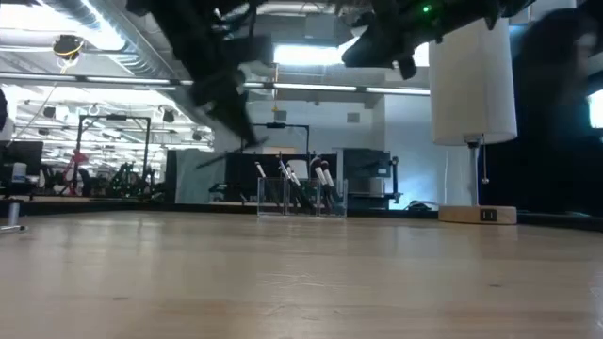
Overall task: Put items in baskets/containers
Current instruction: Put the black eyeshadow brush into the transparent organizer
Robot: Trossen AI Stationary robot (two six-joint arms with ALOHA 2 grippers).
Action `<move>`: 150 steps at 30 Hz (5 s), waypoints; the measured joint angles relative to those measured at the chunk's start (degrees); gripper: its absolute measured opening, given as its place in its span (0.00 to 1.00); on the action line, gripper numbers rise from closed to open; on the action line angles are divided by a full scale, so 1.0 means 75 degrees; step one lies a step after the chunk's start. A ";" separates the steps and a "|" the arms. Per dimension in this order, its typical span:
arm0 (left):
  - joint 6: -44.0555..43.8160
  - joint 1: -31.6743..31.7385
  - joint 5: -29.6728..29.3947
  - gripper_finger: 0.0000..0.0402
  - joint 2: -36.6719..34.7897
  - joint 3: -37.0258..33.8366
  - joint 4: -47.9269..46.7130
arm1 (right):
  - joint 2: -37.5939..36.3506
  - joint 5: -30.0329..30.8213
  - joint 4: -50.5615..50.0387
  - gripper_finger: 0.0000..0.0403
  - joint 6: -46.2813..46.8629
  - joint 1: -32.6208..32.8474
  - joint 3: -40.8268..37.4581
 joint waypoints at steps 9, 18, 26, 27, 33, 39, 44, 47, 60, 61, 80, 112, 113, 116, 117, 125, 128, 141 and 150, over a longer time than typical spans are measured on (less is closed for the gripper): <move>0.1016 0.2590 -0.1315 0.07 -0.0890 0.0010 0.4270 | -0.0118 0.0257 -0.0406 0.18 -0.0228 0.0073 0.0000; -0.0795 0.4438 0.0170 0.07 -0.0020 -0.0693 0.7587 | -0.0118 0.0268 -0.0984 0.11 -0.0397 0.0070 0.0000; -0.1206 0.4807 0.0171 0.08 0.1516 -0.1170 0.9623 | -0.0118 0.0265 -0.1080 0.09 -0.0431 0.0018 0.0000; -0.1287 0.4805 0.0173 0.08 0.1665 -0.1170 0.9740 | -0.0118 0.0268 -0.1071 0.09 -0.0431 0.0004 0.0000; -0.1405 0.4802 -0.0528 0.07 0.2117 -0.1179 0.9754 | -0.0118 0.0272 -0.1054 0.09 -0.0431 -0.0087 0.0000; -0.1449 0.4692 -0.0648 0.08 0.2148 -0.1179 0.9724 | -0.0118 0.0268 -0.1054 0.09 -0.0470 -0.0085 0.0000; -0.1777 0.4453 -0.1222 0.09 0.2148 -0.1176 0.9299 | -0.0115 0.0268 -0.1057 0.09 -0.0489 -0.0085 0.0000; -0.1960 0.4297 -0.2079 0.12 0.2148 -0.1176 0.8901 | -0.0115 0.0268 -0.1100 0.09 -0.0521 -0.0085 0.0000; -0.1547 0.4167 -0.1963 0.36 0.1218 -0.1176 0.7663 | -0.0115 0.0268 -0.1115 0.09 -0.0552 -0.0085 0.0000; -0.1257 0.4167 -0.1669 0.37 0.0949 -0.1176 0.7346 | -0.0115 0.0268 -0.1112 0.09 -0.0553 -0.0085 0.0000; -0.6703 0.0675 0.3395 0.31 -0.2371 -0.1173 -0.4702 | -0.0115 -0.0418 -0.1261 0.09 -0.0217 -0.0084 -0.0009; -1.2183 -0.2884 0.4106 0.43 0.0753 -0.1154 -0.2615 | -0.0111 -0.0744 -0.1371 0.09 0.0032 -0.0082 -0.0009; -1.2147 -0.2885 0.4150 0.41 0.0810 -0.1136 -0.2615 | -0.0111 -0.0743 -0.1371 0.09 0.0032 -0.0082 -0.0009; -1.2037 -0.2914 0.4097 0.35 0.0936 -0.1133 -0.2612 | -0.0110 -0.0742 -0.1374 0.09 0.0032 -0.0082 -0.0009; -1.2011 -0.2914 0.4067 0.33 0.0939 -0.1135 -0.2612 | -0.0110 -0.0741 -0.1374 0.09 0.0031 -0.0082 -0.0009; -1.1602 -0.2871 0.3907 0.13 0.0947 -0.1135 -0.2498 | -0.0112 -0.0741 -0.1374 0.09 0.0009 -0.0082 -0.0009; -1.1276 -0.2871 0.3846 0.07 0.0953 -0.1135 -0.2518 | -0.0111 -0.0742 -0.1373 0.09 0.0009 -0.0082 -0.0009; -1.0277 -0.2181 0.1961 0.07 0.0249 -0.0911 -0.2683 | -0.0112 -0.0708 -0.1473 0.09 0.0109 -0.0085 -0.0009; -0.6926 0.0187 -0.2134 0.05 -0.0622 -0.0812 -0.0787 | -0.0112 -0.0310 -0.1280 0.09 0.0464 -0.0189 -0.0006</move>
